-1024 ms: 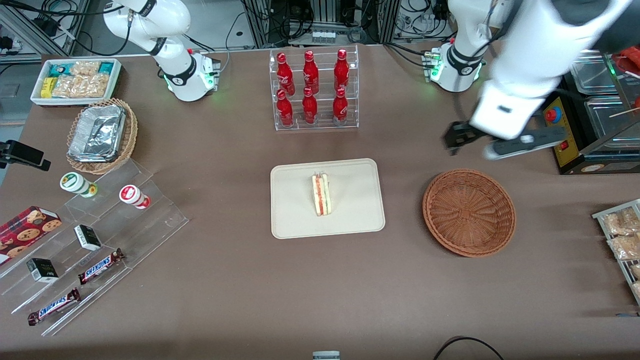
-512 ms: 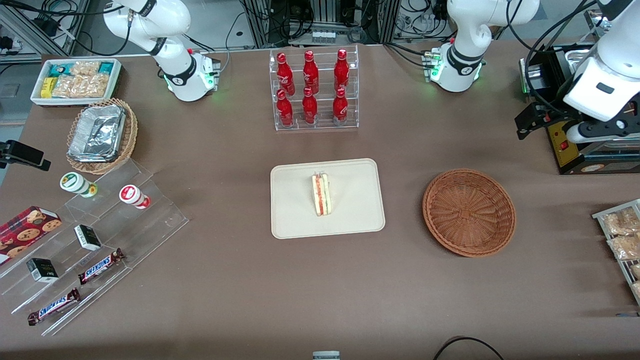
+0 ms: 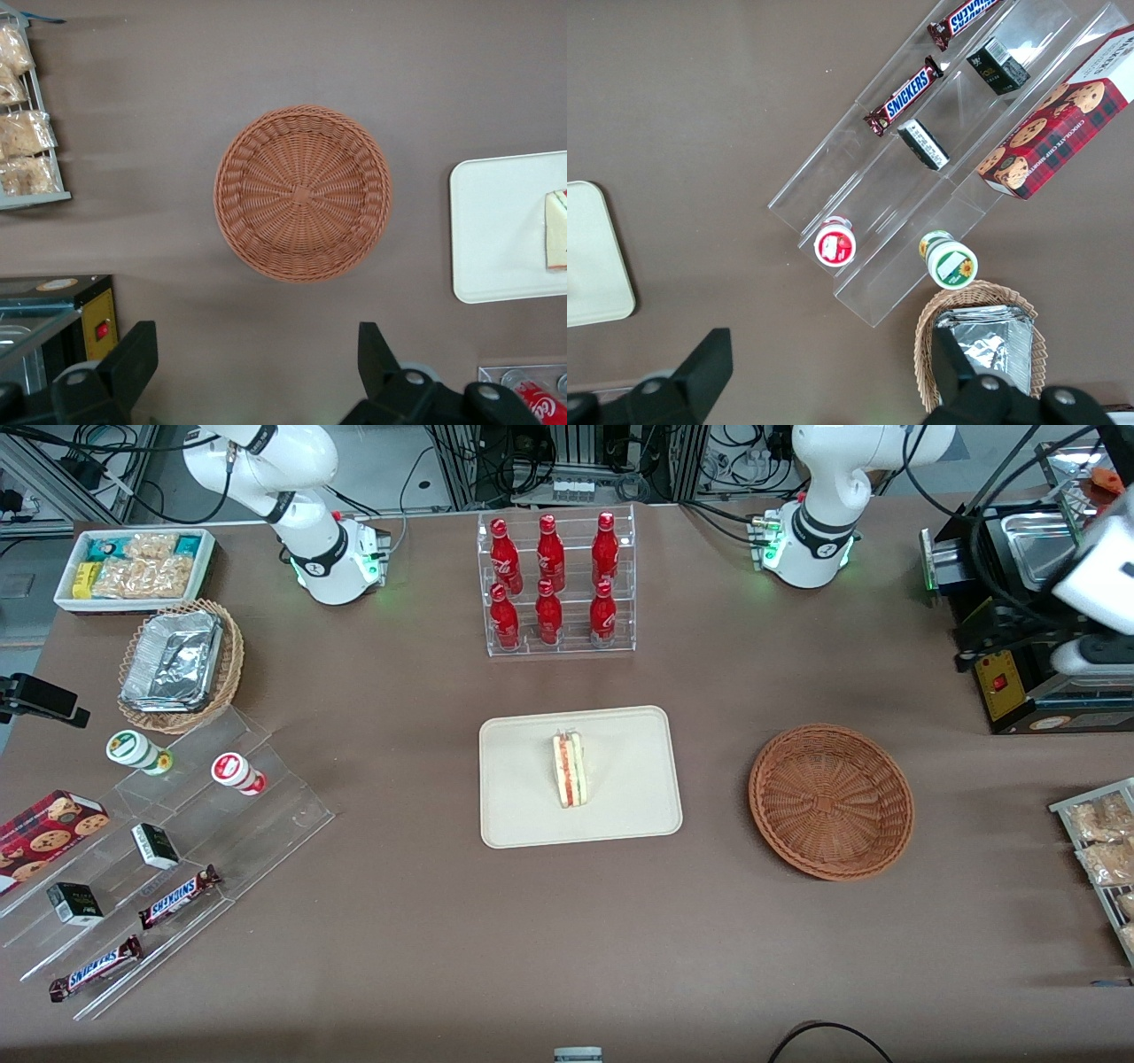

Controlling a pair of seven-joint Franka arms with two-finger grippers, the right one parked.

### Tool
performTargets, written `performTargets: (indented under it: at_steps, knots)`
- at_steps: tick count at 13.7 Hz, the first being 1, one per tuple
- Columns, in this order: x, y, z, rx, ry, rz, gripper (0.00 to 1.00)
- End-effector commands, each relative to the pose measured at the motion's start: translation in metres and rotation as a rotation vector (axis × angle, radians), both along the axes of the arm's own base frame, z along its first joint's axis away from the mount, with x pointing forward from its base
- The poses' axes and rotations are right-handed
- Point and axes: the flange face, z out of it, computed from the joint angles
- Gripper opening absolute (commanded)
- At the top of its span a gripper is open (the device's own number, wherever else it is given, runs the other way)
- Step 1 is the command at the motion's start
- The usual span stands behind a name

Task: Place sandwich from basket to tray

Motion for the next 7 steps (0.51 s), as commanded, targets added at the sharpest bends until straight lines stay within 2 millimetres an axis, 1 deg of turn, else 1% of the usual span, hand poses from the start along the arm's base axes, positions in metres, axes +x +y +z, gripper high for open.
performTargets:
  at_steps: [1,5,7]
  knots:
    - [0.007,0.005,0.008,-0.011,-0.014,-0.016,1.0]
    - [0.01,-0.002,0.006,-0.001,-0.009,-0.029,1.0]
    - [0.009,-0.01,0.006,0.005,-0.008,-0.047,1.0]
